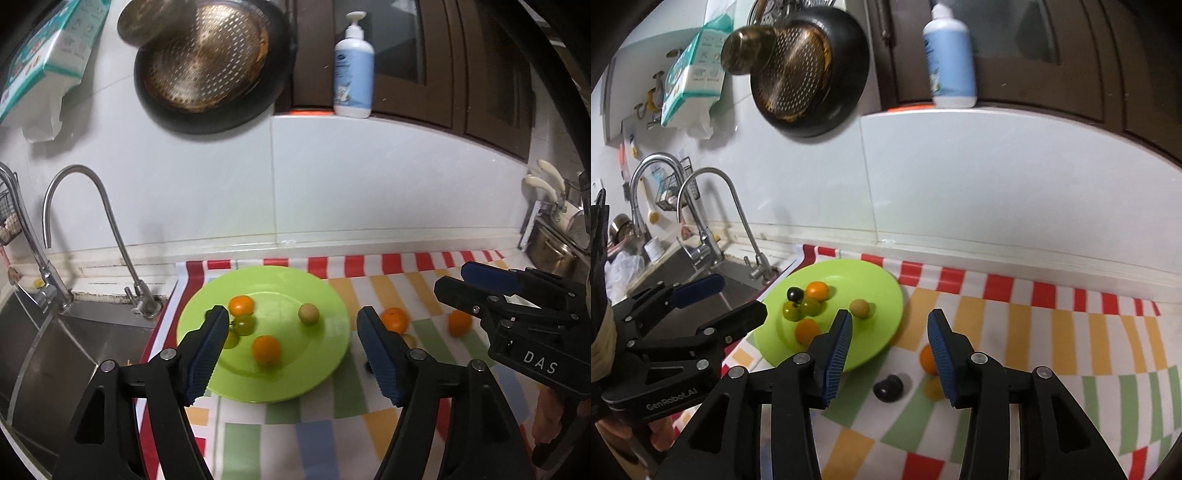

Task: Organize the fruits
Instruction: 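Grasp the dark plum with the left tool while the right tool grasps the kiwi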

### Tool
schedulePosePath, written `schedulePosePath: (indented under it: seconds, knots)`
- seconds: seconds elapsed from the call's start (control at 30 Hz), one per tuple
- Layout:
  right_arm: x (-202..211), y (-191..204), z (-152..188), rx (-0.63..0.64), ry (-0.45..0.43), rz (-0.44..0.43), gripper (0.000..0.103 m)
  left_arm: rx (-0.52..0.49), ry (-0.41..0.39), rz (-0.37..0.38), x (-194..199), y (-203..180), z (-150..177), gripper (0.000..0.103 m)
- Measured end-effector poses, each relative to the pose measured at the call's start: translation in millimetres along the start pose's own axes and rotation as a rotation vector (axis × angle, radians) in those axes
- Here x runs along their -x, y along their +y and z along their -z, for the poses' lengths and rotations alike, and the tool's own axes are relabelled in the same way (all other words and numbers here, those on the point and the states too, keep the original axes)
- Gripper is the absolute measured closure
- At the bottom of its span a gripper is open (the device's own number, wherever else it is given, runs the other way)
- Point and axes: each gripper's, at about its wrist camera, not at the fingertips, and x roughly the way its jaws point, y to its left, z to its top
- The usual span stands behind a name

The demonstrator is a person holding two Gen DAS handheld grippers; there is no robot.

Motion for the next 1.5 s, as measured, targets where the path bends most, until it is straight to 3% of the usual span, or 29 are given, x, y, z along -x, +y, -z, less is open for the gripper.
schedulePosePath:
  seconds: [0.2, 0.67, 1.1, 1.5]
  knots:
    - [23, -12, 6, -0.012, -0.017, 0.037, 0.059, -0.009, -0.015, 0.023, 10, -19, 0, 0.025]
    - [42, -34, 24, 0.026, -0.022, 0.096, 0.059, -0.107, -0.008, 0.075, 3, -55, 18, 0.025]
    - [13, -33, 39, 0.198, 0.068, 0.054, 0.059, -0.28, 0.03, 0.142, -24, -73, 39, 0.034]
    - [-31, -28, 51, 0.29, 0.16, -0.028, 0.06, -0.323, 0.142, 0.252, -66, -73, 53, 0.045]
